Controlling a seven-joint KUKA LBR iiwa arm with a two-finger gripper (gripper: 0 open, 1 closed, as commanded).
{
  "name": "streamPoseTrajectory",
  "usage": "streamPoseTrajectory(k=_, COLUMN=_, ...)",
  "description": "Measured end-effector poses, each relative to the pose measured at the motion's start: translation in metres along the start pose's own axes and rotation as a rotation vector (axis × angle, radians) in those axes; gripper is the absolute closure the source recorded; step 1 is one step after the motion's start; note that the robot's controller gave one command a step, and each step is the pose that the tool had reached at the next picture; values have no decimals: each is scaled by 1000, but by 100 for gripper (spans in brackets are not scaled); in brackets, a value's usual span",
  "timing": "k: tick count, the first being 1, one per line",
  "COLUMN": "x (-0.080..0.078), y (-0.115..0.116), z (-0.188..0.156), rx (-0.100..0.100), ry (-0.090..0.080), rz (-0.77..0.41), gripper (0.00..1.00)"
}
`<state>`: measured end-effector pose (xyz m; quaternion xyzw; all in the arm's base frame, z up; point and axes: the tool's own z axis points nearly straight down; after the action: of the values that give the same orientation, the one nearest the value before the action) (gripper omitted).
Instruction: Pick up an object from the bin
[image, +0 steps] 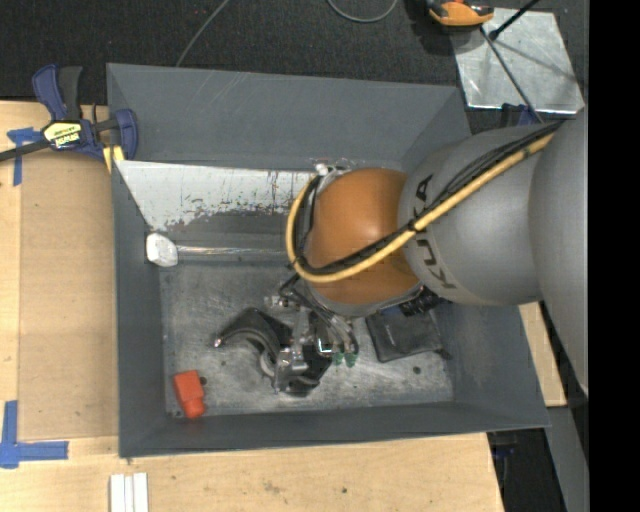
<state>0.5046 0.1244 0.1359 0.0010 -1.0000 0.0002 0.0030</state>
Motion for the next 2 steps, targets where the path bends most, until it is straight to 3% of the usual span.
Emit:
streamPoseTrajectory(k=1, x=-24, y=19, z=63, rx=-5, ry=-16, rz=156, gripper=0)
streamPoseTrajectory(k=2, x=-17, y=0, z=35, rx=-2, ry=-11, rz=314, gripper=0)
